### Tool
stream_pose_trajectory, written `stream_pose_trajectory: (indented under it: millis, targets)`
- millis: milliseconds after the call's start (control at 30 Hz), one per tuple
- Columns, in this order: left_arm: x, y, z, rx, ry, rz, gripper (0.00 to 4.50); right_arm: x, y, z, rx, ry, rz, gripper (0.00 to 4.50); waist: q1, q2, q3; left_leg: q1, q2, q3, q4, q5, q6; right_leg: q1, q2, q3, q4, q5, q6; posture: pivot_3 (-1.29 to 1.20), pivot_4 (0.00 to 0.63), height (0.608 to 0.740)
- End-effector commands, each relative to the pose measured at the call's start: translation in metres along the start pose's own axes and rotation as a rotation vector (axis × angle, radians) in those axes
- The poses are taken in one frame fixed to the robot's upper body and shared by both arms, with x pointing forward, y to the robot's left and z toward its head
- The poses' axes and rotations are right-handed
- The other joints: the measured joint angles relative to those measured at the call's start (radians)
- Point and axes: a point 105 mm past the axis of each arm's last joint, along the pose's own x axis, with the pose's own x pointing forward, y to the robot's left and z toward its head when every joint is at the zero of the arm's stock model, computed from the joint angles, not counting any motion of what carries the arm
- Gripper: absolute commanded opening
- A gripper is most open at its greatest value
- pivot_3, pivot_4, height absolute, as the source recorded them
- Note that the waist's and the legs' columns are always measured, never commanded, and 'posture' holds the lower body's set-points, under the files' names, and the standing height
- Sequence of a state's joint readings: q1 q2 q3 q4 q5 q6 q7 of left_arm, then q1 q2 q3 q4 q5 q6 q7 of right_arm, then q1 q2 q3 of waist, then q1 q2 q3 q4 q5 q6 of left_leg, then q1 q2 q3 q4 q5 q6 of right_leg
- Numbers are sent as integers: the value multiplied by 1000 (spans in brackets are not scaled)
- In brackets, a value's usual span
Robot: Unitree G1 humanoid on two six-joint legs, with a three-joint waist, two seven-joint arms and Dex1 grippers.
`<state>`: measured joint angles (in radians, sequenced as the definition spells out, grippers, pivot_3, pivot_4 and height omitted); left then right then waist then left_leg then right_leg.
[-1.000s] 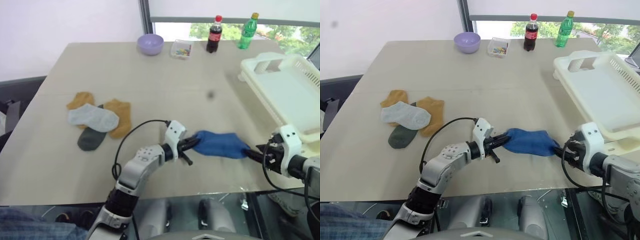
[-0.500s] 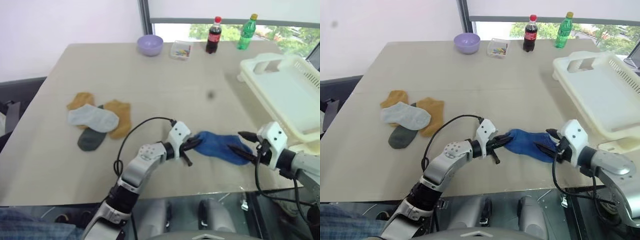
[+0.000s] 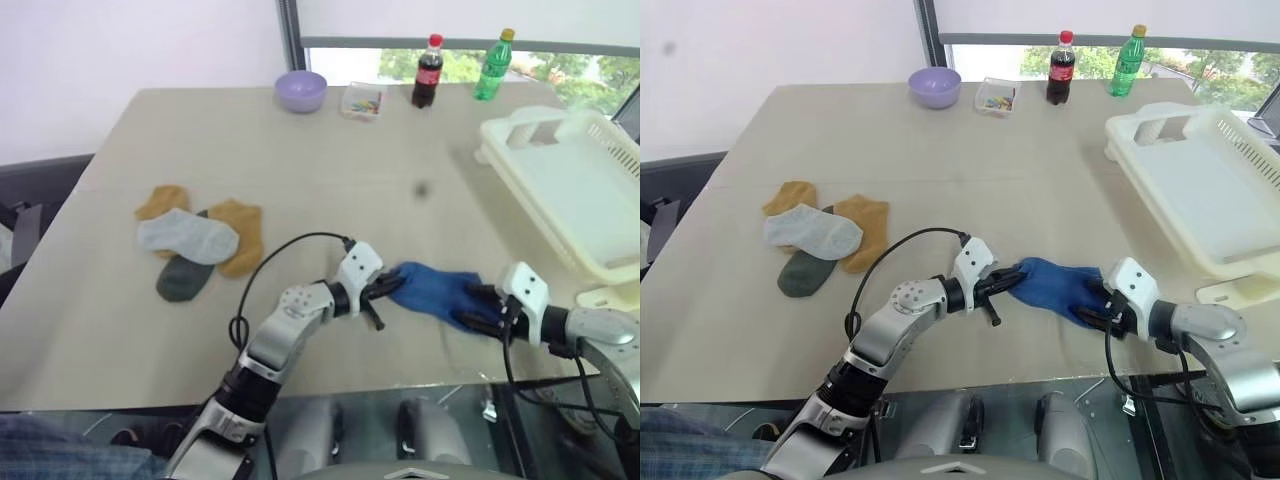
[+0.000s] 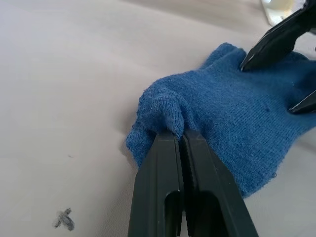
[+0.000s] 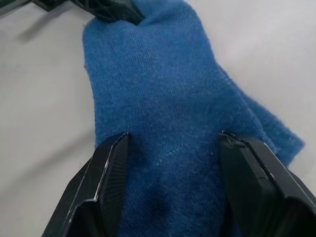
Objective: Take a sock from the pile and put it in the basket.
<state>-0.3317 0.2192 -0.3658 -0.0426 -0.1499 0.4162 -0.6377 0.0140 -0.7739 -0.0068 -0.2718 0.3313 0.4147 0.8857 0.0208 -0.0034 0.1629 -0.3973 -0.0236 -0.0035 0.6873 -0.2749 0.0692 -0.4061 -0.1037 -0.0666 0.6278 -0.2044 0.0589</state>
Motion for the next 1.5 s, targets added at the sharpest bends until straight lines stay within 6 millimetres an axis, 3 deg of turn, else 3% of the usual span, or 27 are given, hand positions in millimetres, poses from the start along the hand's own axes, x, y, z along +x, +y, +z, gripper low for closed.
stream_pose_trajectory:
  millis: [33, 67, 133, 167, 367, 433, 567, 767, 867, 967, 1167, 1500]
  targets:
    - [-2, 0, -5, -13, 1, -24, 0, 2, 5, -16, 73, 85, 31, 2953, 0, 0, 0, 0, 0, 0, 0, 0, 0, 0, 0, 0, 0, 0, 0, 0, 150, 737]
    - [-3, 0, 0, -38, -26, -39, 512, 5, 7, -15, 85, 87, 36, 3103, -1, -1, -1, 0, 0, 0, 0, 0, 0, 0, 0, 0, 0, 0, 0, 0, 150, 737]
    - [-8, -6, 7, -116, -69, -115, 815, 8, 10, -12, 96, 87, 44, 3103, -2, -2, -1, 0, 0, 0, 0, 0, 0, 0, 0, 0, 0, 0, 0, 0, 150, 737]
    - [-11, -7, 9, -138, -82, -143, 1409, 8, 11, -12, 97, 89, 43, 3103, -3, -2, -1, 0, 1, 0, 0, 0, 0, 0, 0, 0, 0, 0, 0, 0, 150, 737]
    - [-29, 21, 12, -542, -105, -186, 3628, 7, 11, -15, 92, 111, 34, 3103, -5, -2, -1, 0, 1, -1, 0, 0, 0, 0, 0, -1, 0, 0, 0, 0, 150, 737]
    - [-29, 27, -4, -476, 1, -154, 3628, 7, 11, -15, 95, 108, 31, 3103, -5, -3, -1, 0, 1, -1, 0, 0, 0, 0, 2, -1, 0, -2, 4, 0, 150, 737]
    - [-27, 26, -23, -595, 129, -171, 3628, 9, 11, -16, 94, 112, 29, 3103, -5, -6, -5, 0, 1, -1, 0, 0, 0, 0, 2, -1, 0, 0, 0, 0, 150, 737]
    - [-5, -1, -33, -609, 308, -275, 3628, 12, 12, -14, 90, 100, 24, 3103, 2, -10, -13, 4, 1, -2, 0, 0, 0, 4, 1, -2, 0, -3, 2, 0, 150, 737]
    - [-8, -15, -40, -596, 414, -351, 3628, 11, 11, -14, 84, 102, 16, 3103, 4, -11, -14, 9, 0, -3, 0, 0, 0, 9, 0, -2, -2, -5, 1, 0, 150, 737]
    - [-12, -29, -38, -619, 461, -441, 3628, 11, 9, -12, 80, 98, 5, 3103, 2, -11, -16, 12, 0, -2, -1, -1, 0, 12, -1, -1, -2, -5, 0, 0, 150, 737]
    - [-7, -34, -28, -701, 430, -482, 3628, 12, 10, -11, 78, 90, -1, 3103, 2, -11, -16, 11, 0, -4, -3, -1, 0, 12, -1, 1, -3, -5, 0, 0, 150, 737]
    - [4, -24, 17, -924, 192, -548, 3628, 14, 5, -5, 60, 71, -18, 3103, -6, -13, -14, 8, 0, -4, -2, -1, 0, 9, -1, 0, -3, -5, 1, 0, 150, 737]
